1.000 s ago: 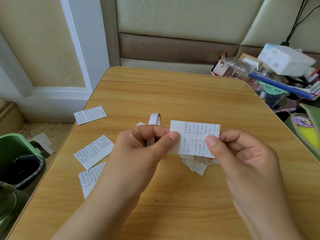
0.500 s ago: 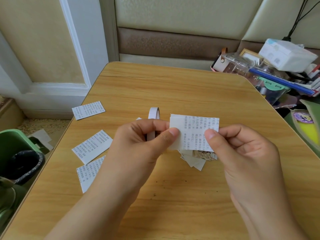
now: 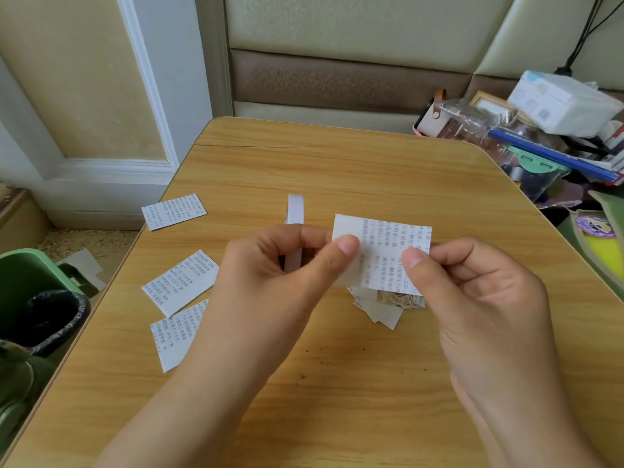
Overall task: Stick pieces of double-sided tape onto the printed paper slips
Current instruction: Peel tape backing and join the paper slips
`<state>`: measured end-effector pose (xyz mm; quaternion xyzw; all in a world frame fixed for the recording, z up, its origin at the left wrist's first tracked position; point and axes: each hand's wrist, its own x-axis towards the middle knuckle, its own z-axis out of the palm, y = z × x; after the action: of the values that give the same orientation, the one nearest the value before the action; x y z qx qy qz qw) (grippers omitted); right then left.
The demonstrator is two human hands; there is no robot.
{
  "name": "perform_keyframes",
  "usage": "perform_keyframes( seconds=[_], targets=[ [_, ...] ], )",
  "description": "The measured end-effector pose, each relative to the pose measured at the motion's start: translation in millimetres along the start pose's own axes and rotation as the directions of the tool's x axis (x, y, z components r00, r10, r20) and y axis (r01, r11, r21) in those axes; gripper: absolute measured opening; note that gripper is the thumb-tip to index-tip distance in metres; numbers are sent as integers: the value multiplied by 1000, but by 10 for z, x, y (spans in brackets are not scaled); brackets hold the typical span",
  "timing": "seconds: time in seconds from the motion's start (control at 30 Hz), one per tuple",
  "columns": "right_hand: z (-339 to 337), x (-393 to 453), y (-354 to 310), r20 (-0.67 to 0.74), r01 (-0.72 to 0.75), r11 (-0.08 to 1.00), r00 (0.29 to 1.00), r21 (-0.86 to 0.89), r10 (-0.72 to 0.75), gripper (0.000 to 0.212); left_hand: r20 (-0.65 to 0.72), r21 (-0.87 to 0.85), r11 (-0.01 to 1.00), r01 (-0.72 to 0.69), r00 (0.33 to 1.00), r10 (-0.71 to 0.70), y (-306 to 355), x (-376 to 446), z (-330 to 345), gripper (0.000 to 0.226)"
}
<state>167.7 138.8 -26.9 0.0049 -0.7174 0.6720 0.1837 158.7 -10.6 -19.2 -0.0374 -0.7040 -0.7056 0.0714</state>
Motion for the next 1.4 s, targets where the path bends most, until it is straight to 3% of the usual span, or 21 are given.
perform_keyframes(
  seconds=[0.13,0.43,0.83,1.13,1.2,1.27,1.4],
  targets=[
    [-8,6,2,12,-18,1000,1000,2,18,6,63,-83,995,54,997,-49,-14,8,-5,9],
    [15,-18,6,30,11,1000,999,8,-11,7,6,17,999,28,1000,-28,-73,11,-22,30],
    [48,-34,11,28,23,999,999,36,-24,12,-69,138,990,-12,997,22,-88,-24,11,26],
    [25,-36,51,44,81,996,996,-35,-79,10,-55,113,993,-31,998,37,-78,-15,13,30],
    [5,-19,78,40,224,933,974,-283,-222,13,-1,88,996,-16,1000,16,-82,-8,6,38],
    [-31,4,86,55,363,782,919,-506,-391,11,105,-3,999,54,993,-53,-84,8,-9,43],
    [-118,39,52,202,521,601,832,-606,-517,5,233,-82,983,164,962,-141,-96,39,-55,40]
  ],
)
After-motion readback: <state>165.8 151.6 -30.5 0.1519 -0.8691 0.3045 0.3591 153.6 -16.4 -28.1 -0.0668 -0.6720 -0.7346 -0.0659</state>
